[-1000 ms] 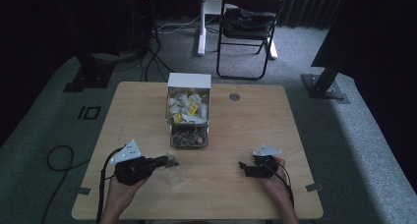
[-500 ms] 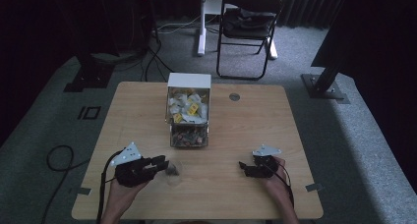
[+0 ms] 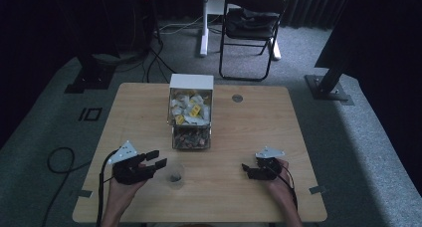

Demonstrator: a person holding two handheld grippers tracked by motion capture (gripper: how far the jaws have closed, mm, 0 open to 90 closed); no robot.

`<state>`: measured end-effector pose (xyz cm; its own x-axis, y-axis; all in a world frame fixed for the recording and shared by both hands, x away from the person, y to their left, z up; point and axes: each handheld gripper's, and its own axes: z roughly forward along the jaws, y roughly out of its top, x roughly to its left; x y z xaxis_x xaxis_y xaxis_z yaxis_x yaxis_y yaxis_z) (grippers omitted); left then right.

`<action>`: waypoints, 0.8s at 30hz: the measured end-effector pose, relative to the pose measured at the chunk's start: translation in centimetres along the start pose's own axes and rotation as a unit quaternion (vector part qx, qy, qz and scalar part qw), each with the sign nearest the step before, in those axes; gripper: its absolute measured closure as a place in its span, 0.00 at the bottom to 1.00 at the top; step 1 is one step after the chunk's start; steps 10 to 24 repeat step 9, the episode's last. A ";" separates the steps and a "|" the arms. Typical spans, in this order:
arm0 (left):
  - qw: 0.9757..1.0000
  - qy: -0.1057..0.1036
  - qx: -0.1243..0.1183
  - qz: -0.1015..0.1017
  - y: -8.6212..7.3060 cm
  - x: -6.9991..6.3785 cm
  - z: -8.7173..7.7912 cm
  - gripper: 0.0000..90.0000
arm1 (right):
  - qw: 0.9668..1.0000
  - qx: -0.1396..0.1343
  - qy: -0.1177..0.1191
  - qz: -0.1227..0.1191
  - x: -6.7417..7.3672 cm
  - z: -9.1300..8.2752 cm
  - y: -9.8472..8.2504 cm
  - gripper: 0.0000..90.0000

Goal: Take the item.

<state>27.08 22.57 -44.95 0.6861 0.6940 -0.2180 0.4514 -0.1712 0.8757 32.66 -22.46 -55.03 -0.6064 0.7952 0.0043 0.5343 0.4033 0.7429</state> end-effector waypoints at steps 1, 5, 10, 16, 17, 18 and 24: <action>1.000 0.003 -0.001 -0.004 0.0 0.3 0.0 0.57 | 1.000 0.000 0.000 0.000 0.0 0.0 0.0 0.30; 1.000 0.014 -0.001 -0.013 -0.2 1.2 0.5 0.57 | 1.000 0.000 0.000 0.000 0.0 0.0 0.0 0.30; 0.999 0.030 0.001 -0.017 -0.3 1.9 1.0 0.57 | 1.000 0.000 0.000 0.000 0.0 0.0 0.0 0.30; 0.999 0.030 0.001 -0.017 -0.3 1.9 1.0 0.57 | 1.000 0.000 0.000 0.000 0.0 0.0 0.0 0.30; 0.999 0.030 0.001 -0.017 -0.3 1.9 1.0 0.57 | 1.000 0.000 0.000 0.000 0.0 0.0 0.0 0.30; 0.999 0.030 0.001 -0.017 -0.3 1.9 1.0 0.57 | 1.000 0.000 0.000 0.000 0.0 0.0 0.0 0.30; 0.999 0.030 0.001 -0.017 -0.3 1.9 1.0 0.57 | 1.000 0.000 0.000 0.000 0.0 0.0 0.0 0.30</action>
